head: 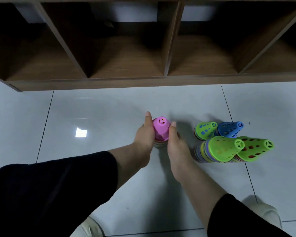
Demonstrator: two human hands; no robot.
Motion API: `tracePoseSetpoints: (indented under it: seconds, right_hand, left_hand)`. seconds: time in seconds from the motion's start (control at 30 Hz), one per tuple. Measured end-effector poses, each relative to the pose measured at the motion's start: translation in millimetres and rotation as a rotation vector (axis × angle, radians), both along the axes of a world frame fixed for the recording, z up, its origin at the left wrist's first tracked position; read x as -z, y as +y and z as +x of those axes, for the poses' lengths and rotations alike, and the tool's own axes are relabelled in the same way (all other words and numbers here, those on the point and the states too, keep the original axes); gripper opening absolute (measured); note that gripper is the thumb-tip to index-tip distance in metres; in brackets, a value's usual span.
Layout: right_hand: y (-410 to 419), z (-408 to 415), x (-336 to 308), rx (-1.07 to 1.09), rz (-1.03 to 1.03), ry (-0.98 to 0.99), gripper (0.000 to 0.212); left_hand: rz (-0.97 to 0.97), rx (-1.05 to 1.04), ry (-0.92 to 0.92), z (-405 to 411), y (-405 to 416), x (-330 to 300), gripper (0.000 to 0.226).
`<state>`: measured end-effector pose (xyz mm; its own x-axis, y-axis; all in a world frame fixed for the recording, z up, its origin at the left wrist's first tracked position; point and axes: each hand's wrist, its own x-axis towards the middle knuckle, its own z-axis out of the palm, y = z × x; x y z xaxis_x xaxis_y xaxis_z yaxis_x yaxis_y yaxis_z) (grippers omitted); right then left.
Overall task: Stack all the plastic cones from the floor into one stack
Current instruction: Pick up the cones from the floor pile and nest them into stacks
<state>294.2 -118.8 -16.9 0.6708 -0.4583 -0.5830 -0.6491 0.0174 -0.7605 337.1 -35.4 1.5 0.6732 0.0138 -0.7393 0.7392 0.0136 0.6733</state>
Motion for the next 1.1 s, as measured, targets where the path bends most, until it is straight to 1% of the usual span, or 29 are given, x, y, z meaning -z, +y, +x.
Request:
tracePoseSetpoints:
  seconds: [0.07, 0.1, 0.13, 0.17, 0.2, 0.23, 0.27, 0.3, 0.37, 0.43, 0.6, 0.63, 0.73, 0.77, 0.83, 0.87, 1.0, 1.03, 1.1]
  right_hand:
    - [0.0, -2.1, 8.4, 0.040, 0.133, 0.053, 0.079]
    - [-1.6, -2.4, 12.8, 0.059, 0.198, 0.074, 0.084]
    - [-3.7, -1.4, 17.5, 0.075, 0.241, 0.086, 0.082]
    - [-6.3, 0.2, 21.6, 0.082, 0.264, 0.096, 0.075]
    - [-8.4, 0.5, 25.6, 0.090, 0.273, 0.100, 0.069]
    - [-10.0, 0.1, 27.4, 0.094, 0.264, 0.098, 0.066]
    - [-11.0, -0.1, 29.1, 0.094, 0.249, 0.090, 0.063]
    - [-10.9, 0.1, 29.0, 0.091, 0.246, 0.079, 0.059]
    - [-10.3, 0.3, 27.0, 0.094, 0.295, 0.073, 0.055]
    - [-10.2, 0.0, 26.0, 0.092, 0.353, 0.090, 0.063]
    - [-19.6, -10.0, 34.3, 0.066, 0.391, 0.013, 0.072]
    - [-22.1, -13.3, 38.3, 0.057, 0.403, 0.013, 0.071]
    - [-26.2, -17.5, 45.9, -0.012, 0.494, 0.034, 0.048]
    - [-26.4, -16.1, 47.9, -0.051, 0.542, 0.021, 0.054]
    - [-26.0, -11.9, 53.8, -0.067, 0.625, -0.011, 0.085]
    - [-24.0, -9.8, 54.3, -0.056, 0.654, -0.019, 0.088]
    - [-15.2, -3.1, 49.6, 0.014, 0.693, -0.015, 0.079]
    - [-13.8, -1.3, 47.2, 0.035, 0.686, -0.019, 0.075]
    - [-11.6, 2.9, 39.7, 0.074, 0.678, -0.029, 0.065]
  left_hand:
    - [0.015, 0.049, 0.027, 4.6, 6.2, 8.3, 0.053]
    - [0.073, 0.087, 0.013, 6.6, 8.0, 12.8, 0.052]
    - [0.178, 0.132, -0.021, 7.1, 9.3, 17.4, 0.052]
    - [0.349, 0.177, -0.084, 7.6, 10.5, 22.4, 0.053]
    - [0.539, 0.204, -0.171, 6.5, 12.3, 26.7, 0.053]
    - [0.642, 0.207, -0.259, 5.1, 13.9, 27.2, 0.053]
    - [0.623, 0.217, -0.312, 4.9, 15.9, 28.0, 0.056]
    - [0.495, 0.220, -0.310, 6.1, 17.8, 28.2, 0.058]
    - [0.229, 0.231, -0.206, 9.2, 18.4, 27.3, 0.056]
    - [0.116, 0.268, -0.130, 12.2, 18.5, 28.5, 0.061]
    - [-0.008, 0.348, -0.031, 11.6, 31.9, 35.9, 0.068]
    - [-0.025, 0.365, -0.005, 11.8, 37.0, 37.3, 0.072]
    - [-0.105, 0.403, 0.058, 12.8, 46.0, 41.7, 0.076]
    - [-0.130, 0.408, 0.072, 12.7, 45.9, 42.7, 0.078]
    - [-0.170, 0.396, 0.089, 11.4, 42.9, 44.8, 0.080]
    - [-0.193, 0.381, 0.094, 10.1, 40.6, 45.6, 0.081]
    - [-0.223, 0.288, 0.114, 10.8, 31.4, 47.8, 0.092]
    - [-0.219, 0.269, 0.114, 12.0, 30.2, 47.4, 0.089]
    - [-0.232, 0.250, 0.106, 12.7, 29.5, 45.9, 0.076]
